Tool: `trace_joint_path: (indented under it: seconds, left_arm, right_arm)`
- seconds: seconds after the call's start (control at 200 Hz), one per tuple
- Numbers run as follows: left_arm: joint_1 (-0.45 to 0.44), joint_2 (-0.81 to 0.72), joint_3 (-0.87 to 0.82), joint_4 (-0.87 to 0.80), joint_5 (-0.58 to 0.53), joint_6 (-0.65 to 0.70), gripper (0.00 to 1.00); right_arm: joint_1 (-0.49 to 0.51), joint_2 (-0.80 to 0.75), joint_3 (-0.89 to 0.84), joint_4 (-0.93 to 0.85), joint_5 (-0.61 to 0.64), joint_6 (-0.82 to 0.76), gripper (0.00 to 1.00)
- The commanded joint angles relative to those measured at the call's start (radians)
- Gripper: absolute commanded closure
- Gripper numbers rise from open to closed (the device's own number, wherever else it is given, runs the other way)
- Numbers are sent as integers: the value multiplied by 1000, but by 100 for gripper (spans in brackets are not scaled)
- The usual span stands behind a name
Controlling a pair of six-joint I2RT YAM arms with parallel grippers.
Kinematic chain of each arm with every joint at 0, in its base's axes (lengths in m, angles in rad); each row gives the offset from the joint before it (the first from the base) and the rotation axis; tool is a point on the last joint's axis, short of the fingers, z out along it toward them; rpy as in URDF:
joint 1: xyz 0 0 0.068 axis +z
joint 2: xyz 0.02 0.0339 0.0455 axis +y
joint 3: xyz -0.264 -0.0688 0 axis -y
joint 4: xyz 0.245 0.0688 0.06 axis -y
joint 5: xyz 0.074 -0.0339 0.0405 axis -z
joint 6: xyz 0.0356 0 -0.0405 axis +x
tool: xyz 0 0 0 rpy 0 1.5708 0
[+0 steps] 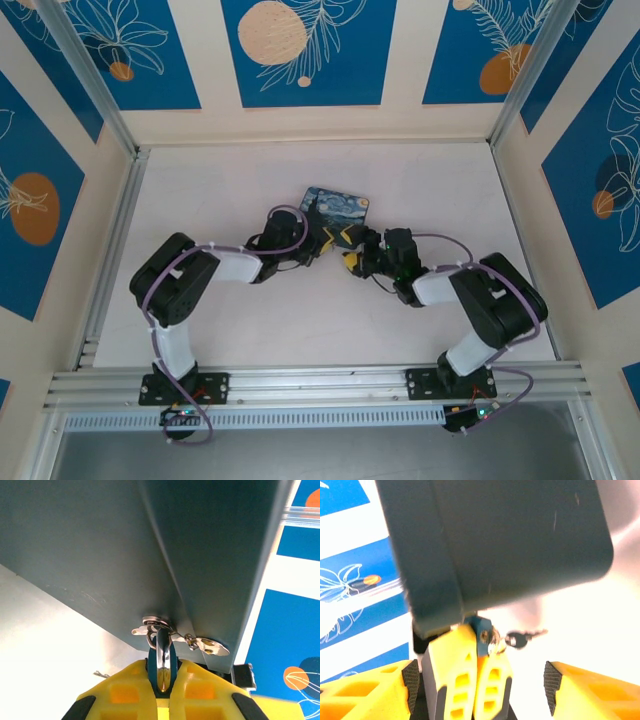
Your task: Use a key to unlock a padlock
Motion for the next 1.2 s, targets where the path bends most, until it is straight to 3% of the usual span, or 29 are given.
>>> trace_joint_path:
  seconds: [0.0, 0.125, 0.3, 0.435, 0.53, 0.71, 0.965, 1.19]
  left_arm:
    - [-5, 16, 45, 14, 17, 5, 100]
    - [-5, 17, 55, 6, 22, 6, 100]
    - [-5, 7, 65, -25, 31, 19, 100]
    - [-5, 0, 71, -36, 37, 22, 100]
    - [-5, -8, 75, -49, 40, 28, 100]
    - [-5, -19, 79, -64, 51, 32, 100]
    - [-6, -29, 93, -82, 65, 41, 100]
    - [-5, -34, 99, -91, 67, 43, 100]
  right_arm:
    - [-19, -105, -11, -198, -92, -145, 32]
    - [-41, -232, 58, -507, -136, -382, 33]
    - [-11, -275, 277, -912, -67, -903, 38]
    - [81, -244, 411, -1046, 82, -1257, 45]
    - [132, -209, 446, -1067, 189, -1413, 52]
    - [167, -160, 430, -1017, 324, -1533, 59]
    - [182, -108, 398, -939, 332, -1611, 61]
    - [207, -27, 430, -912, 411, -1657, 62]
